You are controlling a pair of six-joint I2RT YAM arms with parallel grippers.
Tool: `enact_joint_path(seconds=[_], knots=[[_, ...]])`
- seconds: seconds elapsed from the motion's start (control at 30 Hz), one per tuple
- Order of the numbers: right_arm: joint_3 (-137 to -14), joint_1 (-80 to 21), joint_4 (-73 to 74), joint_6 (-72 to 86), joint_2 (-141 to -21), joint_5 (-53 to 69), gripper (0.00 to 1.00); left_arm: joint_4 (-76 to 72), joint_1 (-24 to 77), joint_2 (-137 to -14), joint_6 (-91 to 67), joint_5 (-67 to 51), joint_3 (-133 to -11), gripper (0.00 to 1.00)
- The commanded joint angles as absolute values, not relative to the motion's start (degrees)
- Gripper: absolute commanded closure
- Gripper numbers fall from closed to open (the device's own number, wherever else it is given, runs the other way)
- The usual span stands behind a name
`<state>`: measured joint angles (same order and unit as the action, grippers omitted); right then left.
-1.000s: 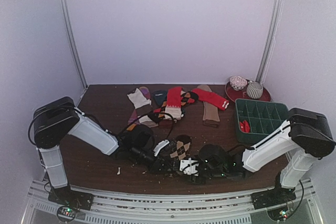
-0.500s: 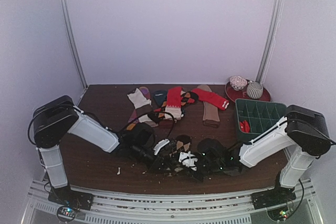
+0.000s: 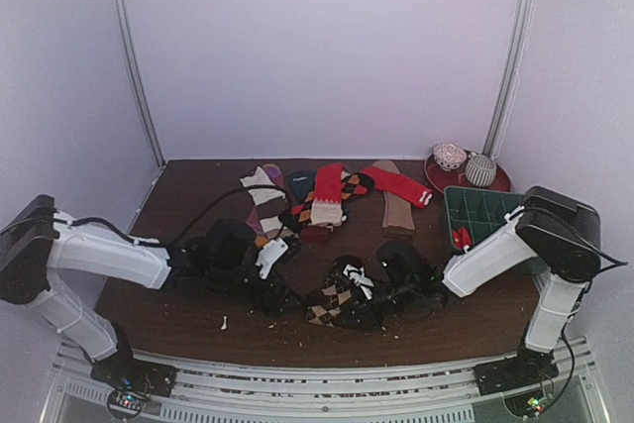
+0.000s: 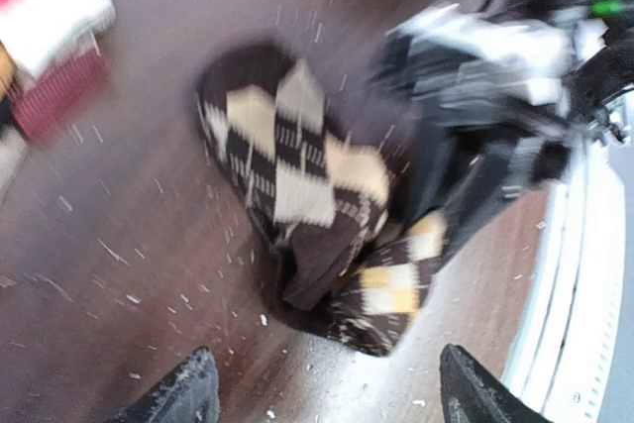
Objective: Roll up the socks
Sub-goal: Roll a pair of socks at the center of the board.
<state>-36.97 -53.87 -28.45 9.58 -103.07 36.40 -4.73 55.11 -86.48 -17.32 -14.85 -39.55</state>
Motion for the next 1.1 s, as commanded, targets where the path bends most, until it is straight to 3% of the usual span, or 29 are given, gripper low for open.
enact_joint_path(seconds=[0.0, 0.13, 0.43, 0.57, 0.63, 0.83, 1.07], knots=[[-35.08, -52.13, -11.82, 19.77, -109.2, 46.94, 0.87, -16.87, 57.81, -76.68, -9.07, -11.16, -32.44, 0.23], [-36.66, -50.69, -6.78, 22.12, -110.12, 51.87, 0.87, -23.77, 62.27, -76.01, -3.81, -10.82, -29.6, 0.24], [-43.78, -47.75, 11.37, 12.66, -112.67, 55.37, 0.87, -27.46, 64.66, -94.06, 3.03, -14.47, -37.03, 0.3], [-44.85, -47.02, 12.91, 11.59, -113.28, 54.98, 0.87, -26.52, 65.27, -96.89, 3.61, -16.94, -38.95, 0.5], [-45.03, -46.75, 12.65, 11.87, -113.16, 54.9, 0.87, -26.54, 66.45, -95.41, 3.55, -16.2, -38.56, 0.55], [-44.7, -46.12, 11.61, 13.1, -113.03, 54.74, 0.87, -25.14, 69.26, -89.69, 2.99, -14.91, -37.02, 0.56], [-44.63, -45.84, 10.92, 13.96, -112.98, 54.17, 0.87, -24.96, 71.45, -92.74, 2.72, -15.4, -36.67, 0.6]])
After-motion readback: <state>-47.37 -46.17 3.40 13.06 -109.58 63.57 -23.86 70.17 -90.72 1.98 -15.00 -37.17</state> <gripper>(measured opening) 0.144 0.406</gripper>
